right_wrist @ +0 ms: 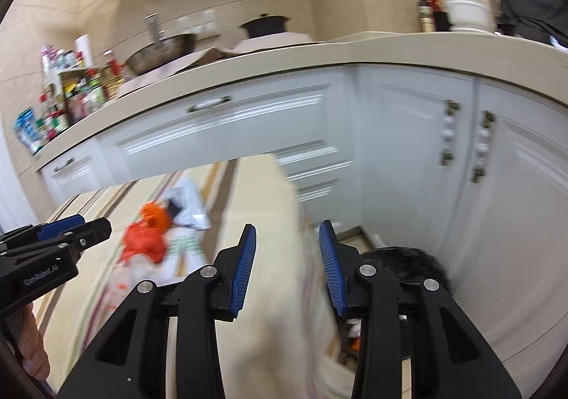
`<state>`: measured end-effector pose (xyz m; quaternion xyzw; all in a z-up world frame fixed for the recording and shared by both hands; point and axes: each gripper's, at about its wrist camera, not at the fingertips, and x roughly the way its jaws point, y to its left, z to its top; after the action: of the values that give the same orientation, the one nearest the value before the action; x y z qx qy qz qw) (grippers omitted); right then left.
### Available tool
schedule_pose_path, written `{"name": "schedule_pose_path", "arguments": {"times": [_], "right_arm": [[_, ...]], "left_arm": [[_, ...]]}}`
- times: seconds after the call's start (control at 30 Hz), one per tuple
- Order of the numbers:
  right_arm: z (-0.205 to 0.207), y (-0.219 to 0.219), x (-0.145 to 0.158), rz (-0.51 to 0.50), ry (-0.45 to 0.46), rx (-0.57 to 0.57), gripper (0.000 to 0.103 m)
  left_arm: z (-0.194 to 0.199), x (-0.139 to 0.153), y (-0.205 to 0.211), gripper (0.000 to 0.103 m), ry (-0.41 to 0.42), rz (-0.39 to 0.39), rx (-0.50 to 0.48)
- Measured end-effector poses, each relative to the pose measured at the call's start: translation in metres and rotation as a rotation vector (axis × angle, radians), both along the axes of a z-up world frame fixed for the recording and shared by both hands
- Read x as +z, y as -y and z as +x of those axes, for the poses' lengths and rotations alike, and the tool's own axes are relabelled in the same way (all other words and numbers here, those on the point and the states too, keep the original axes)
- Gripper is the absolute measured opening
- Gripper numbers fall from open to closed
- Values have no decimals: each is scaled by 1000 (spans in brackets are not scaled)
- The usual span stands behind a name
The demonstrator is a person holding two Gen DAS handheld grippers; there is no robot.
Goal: Collect trash
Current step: 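Grasp the clear bag with the right gripper while the left gripper grasps the printed bag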
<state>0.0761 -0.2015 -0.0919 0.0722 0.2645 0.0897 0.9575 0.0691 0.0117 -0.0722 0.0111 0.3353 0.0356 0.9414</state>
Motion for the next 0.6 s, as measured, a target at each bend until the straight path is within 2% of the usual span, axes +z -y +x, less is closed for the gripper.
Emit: {"name": "schedule_pose_path", "arguments": {"times": [0.3, 0.6], "right_arm": [[-8, -71, -3, -35, -27, 146, 41], [-1, -107, -13, -74, -88, 213, 42]], "left_arm": [[-31, -14, -75, 47, -28, 18, 151], [-38, -25, -117, 47, -53, -16, 219]]}}
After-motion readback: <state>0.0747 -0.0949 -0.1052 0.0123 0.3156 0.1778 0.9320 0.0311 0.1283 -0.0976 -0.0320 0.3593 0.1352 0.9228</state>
